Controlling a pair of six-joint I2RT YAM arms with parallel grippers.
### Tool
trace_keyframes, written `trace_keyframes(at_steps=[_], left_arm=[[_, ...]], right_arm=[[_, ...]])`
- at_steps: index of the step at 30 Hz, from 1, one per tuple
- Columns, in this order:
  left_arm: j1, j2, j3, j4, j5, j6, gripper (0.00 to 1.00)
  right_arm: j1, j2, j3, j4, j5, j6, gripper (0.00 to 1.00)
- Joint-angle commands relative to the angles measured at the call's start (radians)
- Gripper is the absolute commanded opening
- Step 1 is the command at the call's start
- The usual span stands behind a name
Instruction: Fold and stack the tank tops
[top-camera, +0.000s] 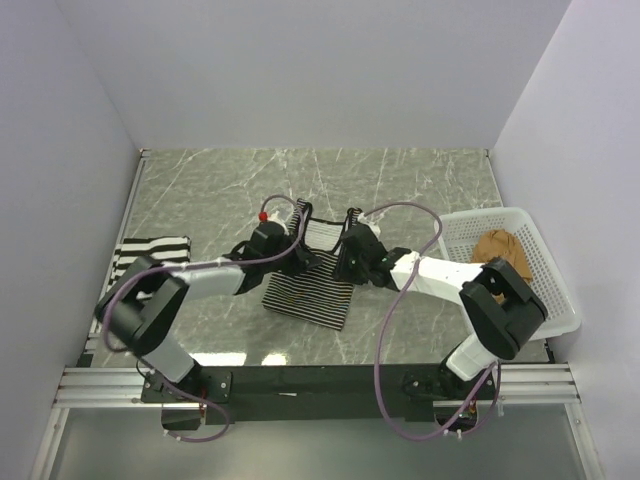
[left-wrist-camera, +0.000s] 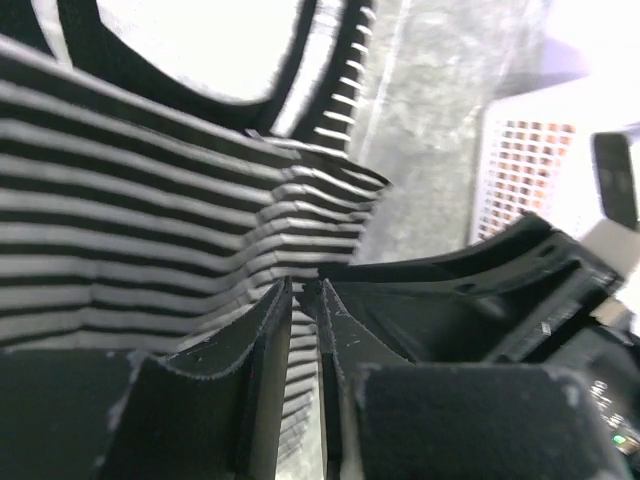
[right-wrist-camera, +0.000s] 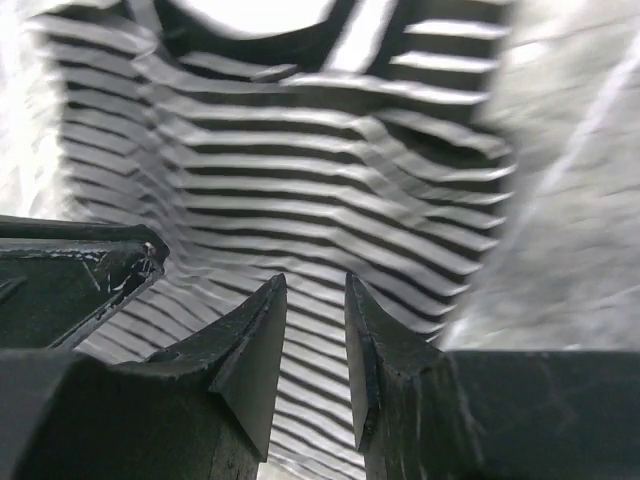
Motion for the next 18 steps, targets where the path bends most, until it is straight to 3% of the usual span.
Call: trace_keyframes(at_steps=[1, 12, 18], left_arm=[[0.014, 0.087, 0.075, 0.085, 0.039, 0.036, 0.22], [0.067, 0.279, 0.170, 0.068, -0.045, -0.001, 0.22], [0.069, 0.213, 0.193, 0.087, -0.013, 0.020, 0.35]], right_arm=[[-0.051, 0.037, 0.023, 0.003, 0.017, -0.021, 0.37], [-0.173, 0.139, 0.042, 0.024, -0.067, -0.061, 0.36], [-0.191, 0.113, 0.077, -0.009, -0.069, -0.099, 0.36]])
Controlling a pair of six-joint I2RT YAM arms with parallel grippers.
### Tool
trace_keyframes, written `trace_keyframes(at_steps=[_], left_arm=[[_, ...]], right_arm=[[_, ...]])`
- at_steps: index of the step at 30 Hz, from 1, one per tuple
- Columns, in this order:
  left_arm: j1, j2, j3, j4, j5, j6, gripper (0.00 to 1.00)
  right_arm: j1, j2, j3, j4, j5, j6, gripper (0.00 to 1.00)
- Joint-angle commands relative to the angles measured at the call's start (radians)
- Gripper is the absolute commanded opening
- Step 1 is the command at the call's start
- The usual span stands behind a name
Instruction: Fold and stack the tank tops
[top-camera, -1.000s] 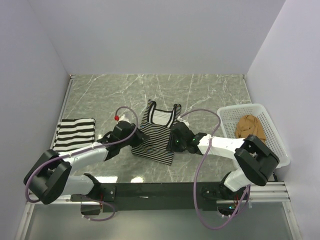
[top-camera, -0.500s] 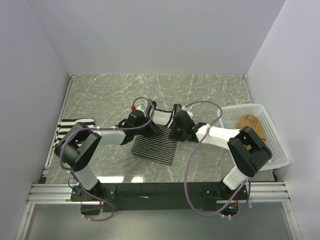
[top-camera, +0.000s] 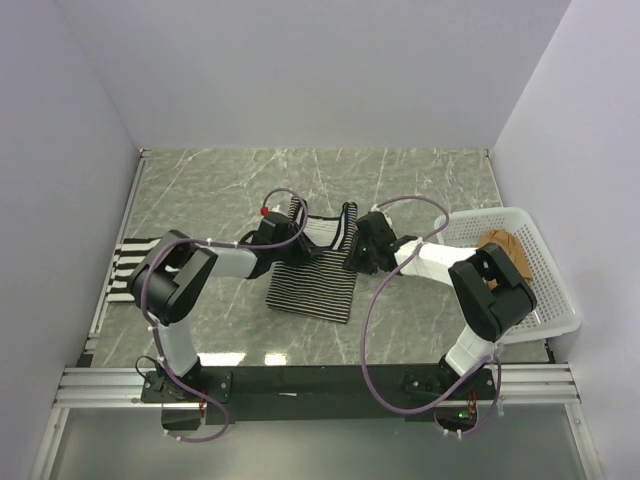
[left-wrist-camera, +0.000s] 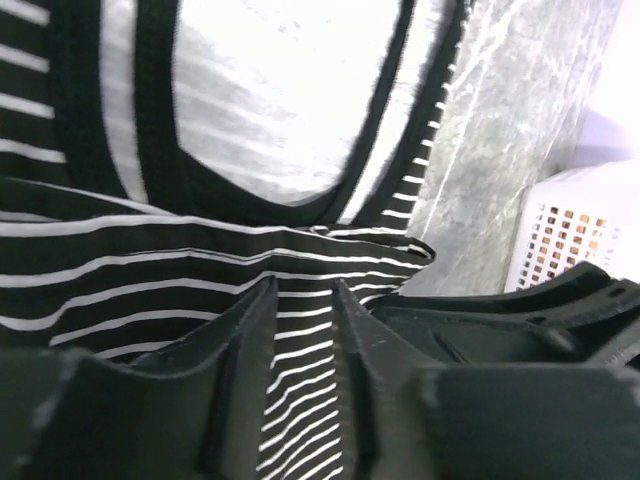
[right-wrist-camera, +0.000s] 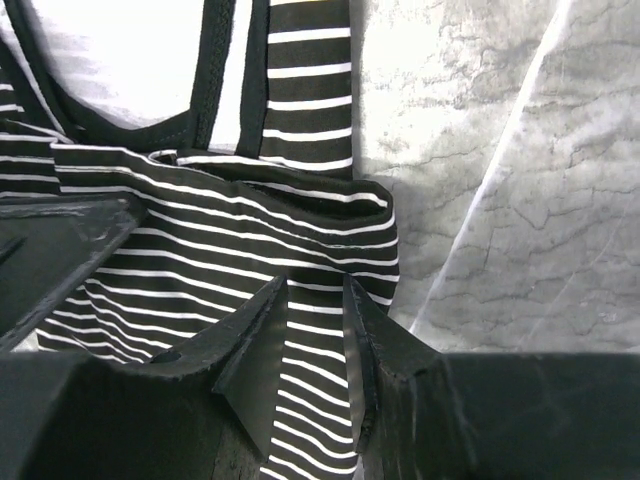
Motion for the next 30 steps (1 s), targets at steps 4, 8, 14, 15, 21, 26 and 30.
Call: trace_keyframes(at_steps=[4, 8, 14, 15, 21, 26, 30], left_arm=[[0.004, -0.238, 0.035, -0.065, -0.065, 0.077, 0.43], [0.004, -0.419, -0.049, -0.269, -0.196, 0.062, 0.44], [-0.002, -0.706, -0.286, -0.484, -0.302, -0.013, 0.46], [-0.006, -0.743, -0.321, -0.490, -0.306, -0.022, 0.46], [-0.043, -0.986, -0.516, -0.550, -0.297, -0.082, 0.47], [-0.048, -1.058, -0.618, -0.506, -0.267, -0.082, 0.53], [-0.048, -1.057, -0.652, -0.432, -0.239, -0.087, 0.56]], right_arm=[[-0.029, -0.058, 0.072, -0.079, 0.017, -0.067, 0.39], [-0.028, -0.145, 0.046, -0.120, 0.031, -0.057, 0.40], [0.029, -0.360, -0.175, -0.094, 0.046, 0.040, 0.41], [0.073, -0.407, -0.230, -0.087, 0.050, 0.081, 0.41], [0.303, -0.515, -0.394, -0.062, 0.108, 0.276, 0.42], [0.387, -0.565, -0.491, -0.001, 0.151, 0.420, 0.43], [0.416, -0.570, -0.542, 0.062, 0.159, 0.494, 0.45]])
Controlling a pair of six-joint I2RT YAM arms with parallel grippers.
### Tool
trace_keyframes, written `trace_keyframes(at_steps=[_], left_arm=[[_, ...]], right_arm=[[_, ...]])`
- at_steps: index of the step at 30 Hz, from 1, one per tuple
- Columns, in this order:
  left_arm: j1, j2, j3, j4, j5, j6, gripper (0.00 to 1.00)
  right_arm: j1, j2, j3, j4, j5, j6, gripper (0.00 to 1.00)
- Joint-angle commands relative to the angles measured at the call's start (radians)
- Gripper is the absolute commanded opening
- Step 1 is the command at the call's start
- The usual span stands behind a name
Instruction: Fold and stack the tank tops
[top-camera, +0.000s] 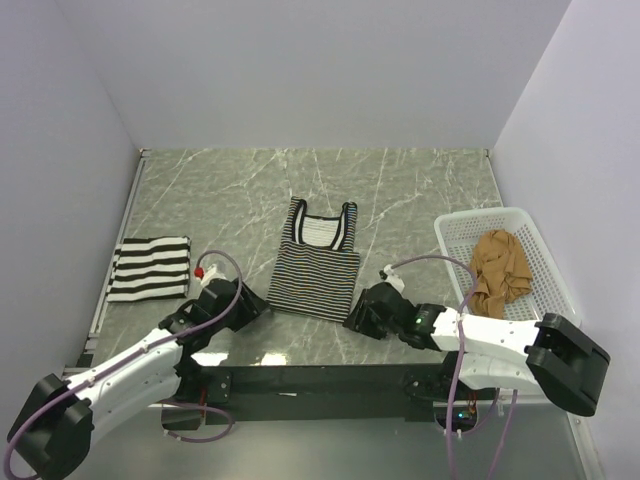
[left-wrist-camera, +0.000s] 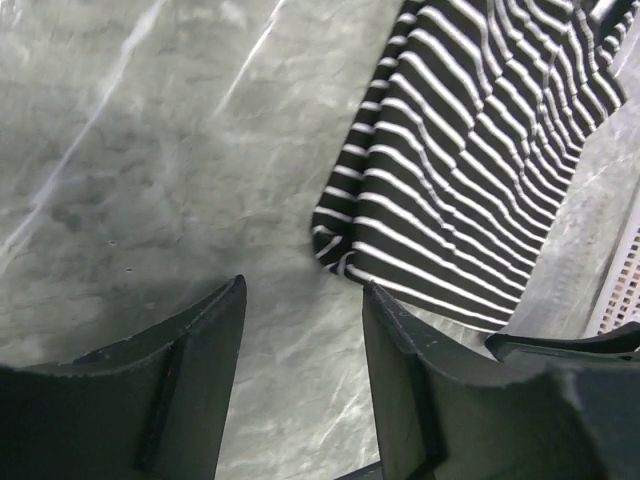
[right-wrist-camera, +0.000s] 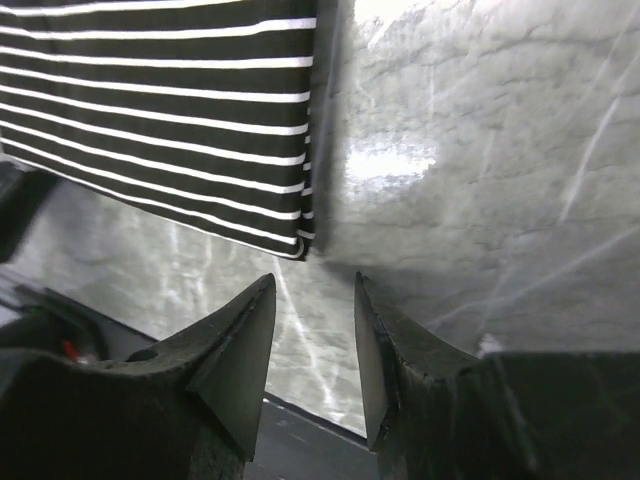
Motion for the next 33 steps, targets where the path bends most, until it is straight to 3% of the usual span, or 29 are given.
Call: trace_keyframes(at_steps=[1, 9, 21, 33], left_arm=[[-0.004, -0.005, -0.023, 0.107, 0.028, -0.021, 0.57], [-0.002, 0.063, -0.031, 0.229, 0.034, -0.020, 0.53], [0.008, 0.162, -0.050, 0.260, 0.002, -0.027, 0.50], [0.008, 0.267, -0.073, 0.303, -0.021, -0.012, 0.41]], right_arm=[[0.023, -0.010, -0.047, 0.084, 0.057, 0.125, 0.45], [0.035, -0.023, -0.096, 0.132, 0.096, 0.224, 0.45], [0.035, 0.047, -0.106, 0.167, 0.125, 0.251, 0.44], [0.034, 0.059, -0.111, 0.138, 0.168, 0.241, 0.31]])
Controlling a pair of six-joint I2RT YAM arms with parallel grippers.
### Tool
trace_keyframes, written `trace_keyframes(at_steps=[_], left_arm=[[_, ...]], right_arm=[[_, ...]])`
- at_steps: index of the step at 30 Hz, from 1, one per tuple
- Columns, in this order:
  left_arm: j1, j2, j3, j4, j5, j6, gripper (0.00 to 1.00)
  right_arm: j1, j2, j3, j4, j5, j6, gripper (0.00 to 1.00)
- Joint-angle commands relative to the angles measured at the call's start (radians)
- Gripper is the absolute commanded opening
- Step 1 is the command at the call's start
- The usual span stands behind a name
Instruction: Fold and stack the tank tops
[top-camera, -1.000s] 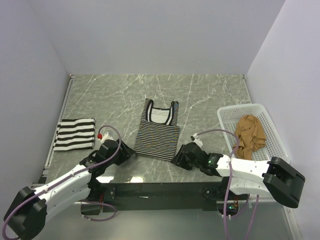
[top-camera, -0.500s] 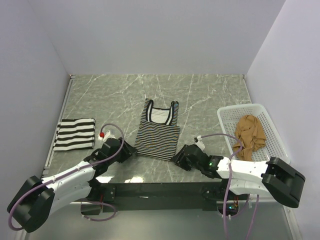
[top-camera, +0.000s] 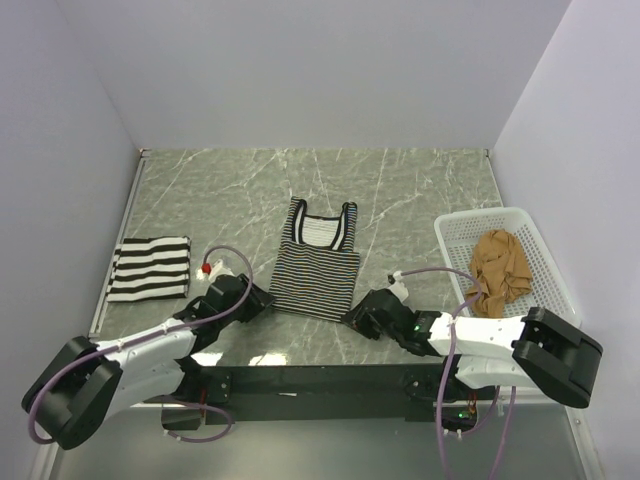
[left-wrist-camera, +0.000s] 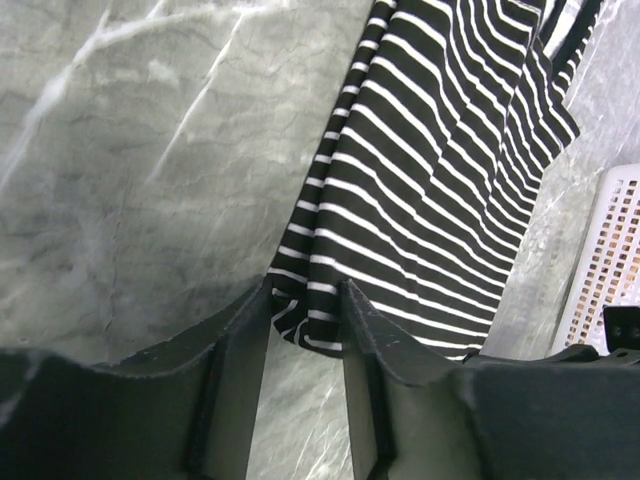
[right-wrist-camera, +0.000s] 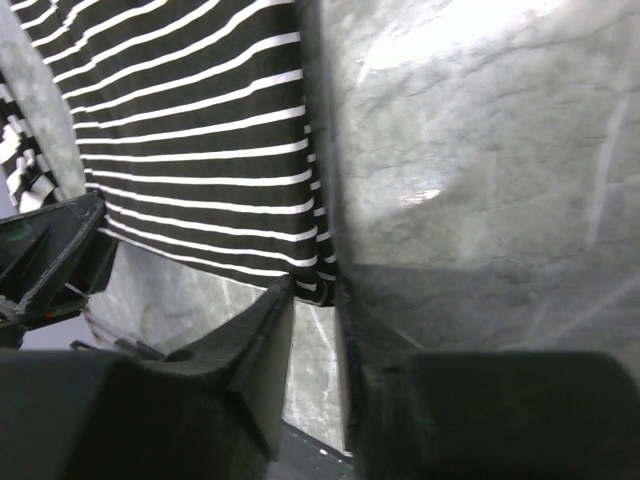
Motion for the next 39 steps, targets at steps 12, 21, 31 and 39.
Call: trace_keyframes(at_steps=[12, 21, 31, 39], left_arm=[[-0.016, -0.005, -0.025, -0.064, -0.015, 0.043, 0.14], [-0.049, -0.054, -0.045, -0.097, -0.027, 0.008, 0.01], [-0.114, -0.047, -0.068, -0.089, -0.052, -0.046, 0.01], [-0.117, -0.039, -0.065, -0.087, -0.053, -0.046, 0.01]], right_arm=[[0.005, -0.024, 0.066, -0.216, 0.126, -0.119, 0.14], [0.049, -0.064, -0.012, -0.170, 0.091, -0.066, 0.40], [0.107, -0.153, -0.028, -0.240, 0.151, 0.011, 0.38], [0.118, -0.237, -0.029, -0.293, 0.184, 0.019, 0.38]])
